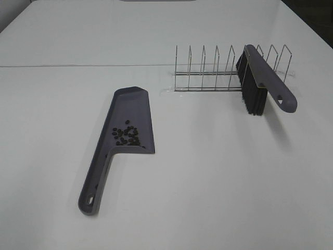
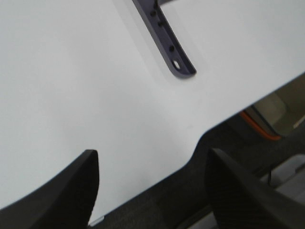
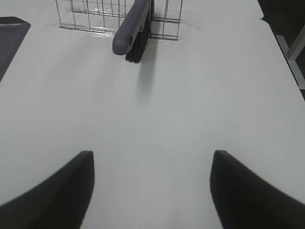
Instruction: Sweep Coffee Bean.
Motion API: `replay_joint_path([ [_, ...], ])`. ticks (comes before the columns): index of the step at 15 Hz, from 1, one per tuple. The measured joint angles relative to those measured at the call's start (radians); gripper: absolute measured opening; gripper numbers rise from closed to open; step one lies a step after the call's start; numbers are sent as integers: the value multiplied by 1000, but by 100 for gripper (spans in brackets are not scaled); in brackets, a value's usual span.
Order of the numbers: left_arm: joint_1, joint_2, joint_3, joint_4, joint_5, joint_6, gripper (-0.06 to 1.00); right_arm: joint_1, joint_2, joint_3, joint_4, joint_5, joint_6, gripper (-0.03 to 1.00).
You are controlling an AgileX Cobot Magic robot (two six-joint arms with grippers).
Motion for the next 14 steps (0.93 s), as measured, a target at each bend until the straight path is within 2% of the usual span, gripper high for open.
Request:
replay_joint_path([
  [4, 245, -235, 0, 0, 0, 1, 61, -10, 0, 0, 0, 0, 0, 68],
  [6, 326, -294, 2, 0, 1, 1, 61, -10, 0, 0, 0, 0, 0, 68],
  [14, 343, -323, 3, 0, 2, 2, 61, -28, 0, 0, 0, 0, 0, 68],
])
